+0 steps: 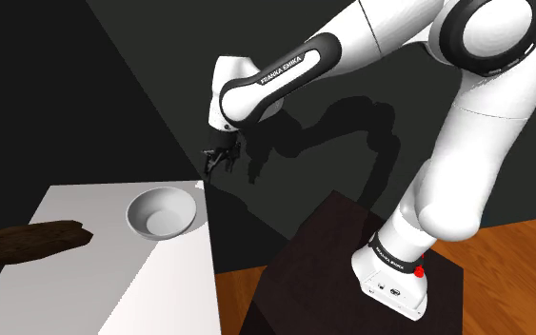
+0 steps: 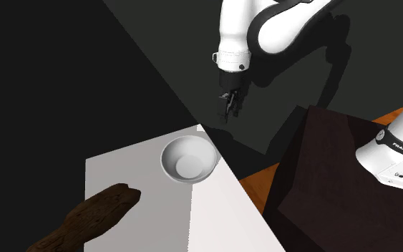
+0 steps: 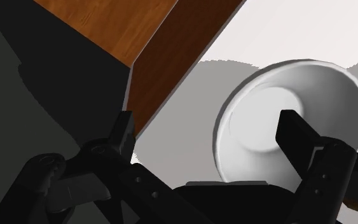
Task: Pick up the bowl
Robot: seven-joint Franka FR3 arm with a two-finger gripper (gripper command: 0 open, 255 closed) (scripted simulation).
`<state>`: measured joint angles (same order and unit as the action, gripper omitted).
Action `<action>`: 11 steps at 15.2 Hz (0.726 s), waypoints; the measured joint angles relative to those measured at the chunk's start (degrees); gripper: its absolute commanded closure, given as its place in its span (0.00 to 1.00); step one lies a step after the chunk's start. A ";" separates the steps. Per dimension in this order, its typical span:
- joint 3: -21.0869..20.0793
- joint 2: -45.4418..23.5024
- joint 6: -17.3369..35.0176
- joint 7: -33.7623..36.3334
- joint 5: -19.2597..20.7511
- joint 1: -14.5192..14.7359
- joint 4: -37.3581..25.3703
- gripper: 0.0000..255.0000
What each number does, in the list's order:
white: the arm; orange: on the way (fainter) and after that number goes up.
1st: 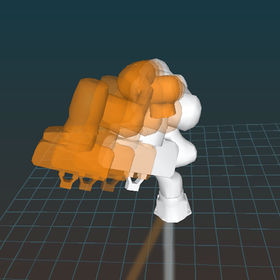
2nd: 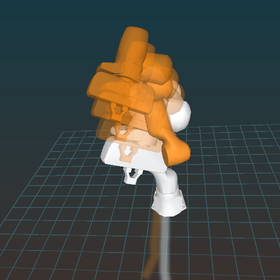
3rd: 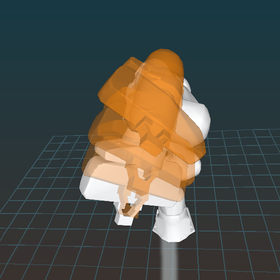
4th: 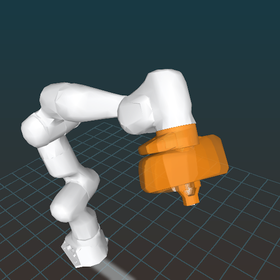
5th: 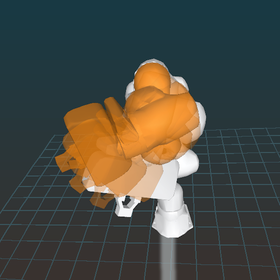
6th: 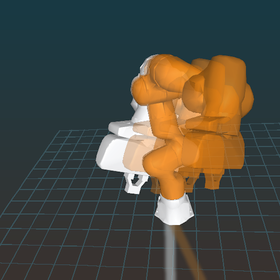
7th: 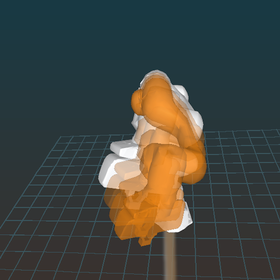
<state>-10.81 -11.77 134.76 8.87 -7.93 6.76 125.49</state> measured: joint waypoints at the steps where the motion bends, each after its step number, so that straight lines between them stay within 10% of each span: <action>1: -0.06 -2.50 0.84 0.96 0.68 0.57 -1.91 0.00; 11: 1.30 -19.98 5.06 4.94 4.85 4.13 -16.60 0.00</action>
<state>-9.51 -31.75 139.82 13.81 -3.08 10.89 108.89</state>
